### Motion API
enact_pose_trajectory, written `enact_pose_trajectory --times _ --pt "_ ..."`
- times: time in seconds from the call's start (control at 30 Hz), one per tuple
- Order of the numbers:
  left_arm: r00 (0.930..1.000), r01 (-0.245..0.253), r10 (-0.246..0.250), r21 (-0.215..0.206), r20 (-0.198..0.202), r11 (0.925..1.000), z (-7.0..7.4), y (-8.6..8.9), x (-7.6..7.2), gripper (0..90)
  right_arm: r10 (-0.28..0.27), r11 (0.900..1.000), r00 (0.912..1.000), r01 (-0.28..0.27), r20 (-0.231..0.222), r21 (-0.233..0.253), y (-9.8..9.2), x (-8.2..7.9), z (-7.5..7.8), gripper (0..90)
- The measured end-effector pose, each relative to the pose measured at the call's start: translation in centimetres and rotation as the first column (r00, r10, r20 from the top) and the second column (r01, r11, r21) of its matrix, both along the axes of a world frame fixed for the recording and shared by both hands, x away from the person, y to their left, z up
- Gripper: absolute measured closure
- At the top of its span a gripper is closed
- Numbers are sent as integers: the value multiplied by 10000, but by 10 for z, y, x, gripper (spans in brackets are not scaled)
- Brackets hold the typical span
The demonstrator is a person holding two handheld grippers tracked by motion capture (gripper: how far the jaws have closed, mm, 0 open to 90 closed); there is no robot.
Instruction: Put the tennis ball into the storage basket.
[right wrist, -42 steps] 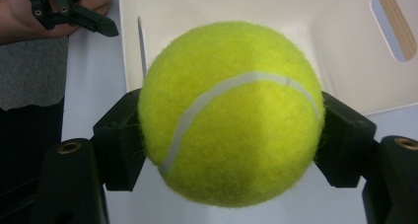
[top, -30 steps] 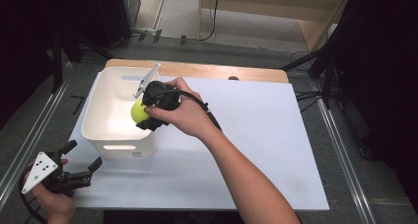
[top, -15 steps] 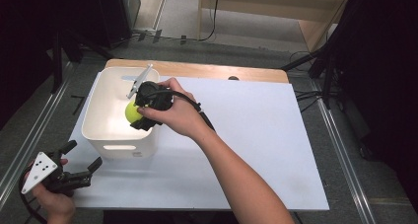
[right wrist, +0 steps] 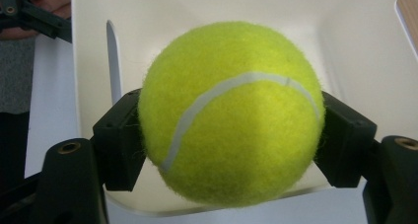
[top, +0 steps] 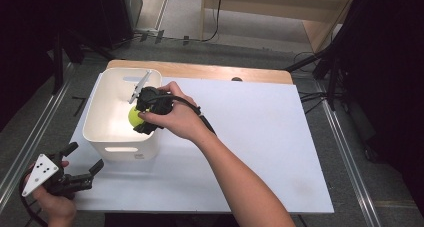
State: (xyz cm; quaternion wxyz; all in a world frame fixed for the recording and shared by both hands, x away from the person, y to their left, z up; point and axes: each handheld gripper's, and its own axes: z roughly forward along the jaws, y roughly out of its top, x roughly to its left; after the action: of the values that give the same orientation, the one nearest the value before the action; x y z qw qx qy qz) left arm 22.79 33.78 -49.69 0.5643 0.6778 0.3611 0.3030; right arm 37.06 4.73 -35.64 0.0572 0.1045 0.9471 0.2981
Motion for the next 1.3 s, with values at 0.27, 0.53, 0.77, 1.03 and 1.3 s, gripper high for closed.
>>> enact_pose_trajectory --times 0.27,0.53,0.77,1.03,1.3 --pt "10000 12 -12 -5 5 10000 0 0 0 0 -16 9996 10000 13 -85 -285 2 0 -9 235" --pt "10000 21 -21 -3 2 10000 0 0 0 0 10 9988 10000 -9 11 -492 5 1 -16 230" --pt "10000 20 -20 -47 4 10000 0 0 0 0 70 9995 10000 -71 -7 -310 4 0 -16 162" --pt "10000 18 -18 -45 7 10000 0 0 1 0 -11 10000 9999 11 138 -17 -3 -3 -9 104" --pt "10000 -9 9 -18 -4 10000 0 0 1 0 -268 9990 9993 260 251 350 -14 -4 -4 22"
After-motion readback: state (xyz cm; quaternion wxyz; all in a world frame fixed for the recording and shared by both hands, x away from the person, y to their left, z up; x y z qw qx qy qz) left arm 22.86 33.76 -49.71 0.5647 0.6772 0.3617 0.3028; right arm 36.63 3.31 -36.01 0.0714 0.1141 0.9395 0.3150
